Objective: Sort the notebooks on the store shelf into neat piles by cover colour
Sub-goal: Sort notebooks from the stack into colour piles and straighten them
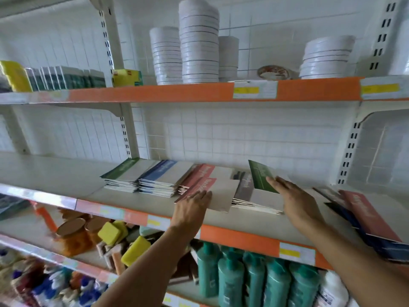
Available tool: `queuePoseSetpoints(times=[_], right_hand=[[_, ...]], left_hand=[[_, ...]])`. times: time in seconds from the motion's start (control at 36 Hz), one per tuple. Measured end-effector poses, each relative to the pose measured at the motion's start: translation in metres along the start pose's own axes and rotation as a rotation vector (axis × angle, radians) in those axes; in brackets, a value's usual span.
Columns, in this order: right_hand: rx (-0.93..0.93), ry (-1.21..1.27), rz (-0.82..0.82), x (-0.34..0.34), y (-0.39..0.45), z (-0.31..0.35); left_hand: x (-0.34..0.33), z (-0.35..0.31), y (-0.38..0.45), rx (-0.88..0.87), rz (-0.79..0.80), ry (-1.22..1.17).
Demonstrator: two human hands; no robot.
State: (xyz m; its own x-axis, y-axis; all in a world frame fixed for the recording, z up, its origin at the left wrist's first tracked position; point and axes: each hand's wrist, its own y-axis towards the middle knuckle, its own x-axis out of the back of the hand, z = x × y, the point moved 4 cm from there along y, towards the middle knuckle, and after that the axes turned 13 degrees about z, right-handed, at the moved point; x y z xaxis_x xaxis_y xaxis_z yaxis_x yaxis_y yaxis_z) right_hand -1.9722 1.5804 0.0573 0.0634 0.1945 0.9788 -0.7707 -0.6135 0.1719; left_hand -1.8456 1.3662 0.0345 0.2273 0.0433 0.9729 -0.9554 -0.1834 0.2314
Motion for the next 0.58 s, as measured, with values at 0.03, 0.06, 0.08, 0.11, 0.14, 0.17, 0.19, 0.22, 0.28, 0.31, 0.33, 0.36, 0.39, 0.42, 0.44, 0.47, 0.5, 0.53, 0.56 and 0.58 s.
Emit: queuePoseSetpoints(times=[0.03, 0.06, 0.08, 0.11, 0.14, 0.17, 0.19, 0.22, 0.28, 0.31, 0.33, 0.36, 0.39, 0.42, 0.44, 0.47, 0.5, 0.53, 0.56, 0.58], right_hand=[[0.002, 0.005, -0.001, -0.004, 0.004, 0.009], [0.007, 0.002, -0.005, -0.007, 0.008, 0.016], [0.010, 0.002, -0.010, -0.009, 0.012, 0.023], [0.010, 0.005, -0.012, -0.012, 0.017, 0.028], [0.010, 0.008, -0.014, -0.013, 0.021, 0.032], [0.008, 0.009, -0.015, -0.014, 0.025, 0.036], [0.008, 0.009, -0.015, -0.015, 0.028, 0.038], [0.008, 0.008, -0.015, -0.016, 0.032, 0.040], [0.005, 0.009, -0.013, -0.018, 0.039, 0.042], [0.002, 0.004, -0.014, -0.018, 0.043, 0.042], [-0.001, 0.001, -0.015, -0.019, 0.046, 0.042], [-0.005, -0.001, -0.015, -0.019, 0.050, 0.042], [-0.009, -0.002, -0.015, -0.019, 0.055, 0.041], [-0.014, -0.002, -0.012, -0.019, 0.058, 0.041], [-0.017, -0.001, -0.009, -0.019, 0.062, 0.040], [-0.019, 0.001, -0.009, -0.019, 0.066, 0.039], [-0.018, -0.001, -0.012, -0.019, 0.070, 0.038], [-0.017, -0.004, -0.015, -0.020, 0.074, 0.037], [-0.017, -0.007, -0.017, -0.021, 0.078, 0.036], [-0.018, -0.009, -0.016, -0.022, 0.082, 0.035]], left_hand=[[-0.005, 0.012, 0.004, 0.006, 0.004, 0.008], [-0.005, 0.021, 0.007, 0.020, 0.003, 0.003], [-0.008, 0.029, 0.012, 0.023, -0.005, 0.002], [-0.008, 0.033, 0.015, 0.003, -0.033, -0.008], [-0.009, 0.037, 0.019, -0.031, -0.062, -0.055], [-0.013, 0.041, 0.025, -0.053, -0.063, -0.041], [-0.017, 0.046, 0.030, -0.061, -0.055, -0.011], [-0.021, 0.048, 0.036, -0.063, -0.051, 0.012], [-0.024, 0.050, 0.045, -0.081, -0.052, 0.010], [-0.028, 0.051, 0.048, -0.075, -0.040, -0.006], [-0.032, 0.053, 0.053, -0.075, -0.012, -0.051], [-0.035, 0.053, 0.057, -0.090, 0.018, -0.107], [-0.039, 0.053, 0.062, -0.080, 0.049, -0.134], [-0.044, 0.052, 0.068, -0.071, 0.084, -0.111], [-0.046, 0.052, 0.073, -0.067, 0.097, -0.087], [-0.049, 0.052, 0.078, -0.066, 0.111, -0.067], [-0.051, 0.052, 0.083, -0.069, 0.127, -0.048], [-0.053, 0.052, 0.088, -0.073, 0.140, -0.032], [-0.055, 0.053, 0.093, -0.069, 0.157, -0.028], [-0.056, 0.055, 0.097, -0.065, 0.178, -0.026]])
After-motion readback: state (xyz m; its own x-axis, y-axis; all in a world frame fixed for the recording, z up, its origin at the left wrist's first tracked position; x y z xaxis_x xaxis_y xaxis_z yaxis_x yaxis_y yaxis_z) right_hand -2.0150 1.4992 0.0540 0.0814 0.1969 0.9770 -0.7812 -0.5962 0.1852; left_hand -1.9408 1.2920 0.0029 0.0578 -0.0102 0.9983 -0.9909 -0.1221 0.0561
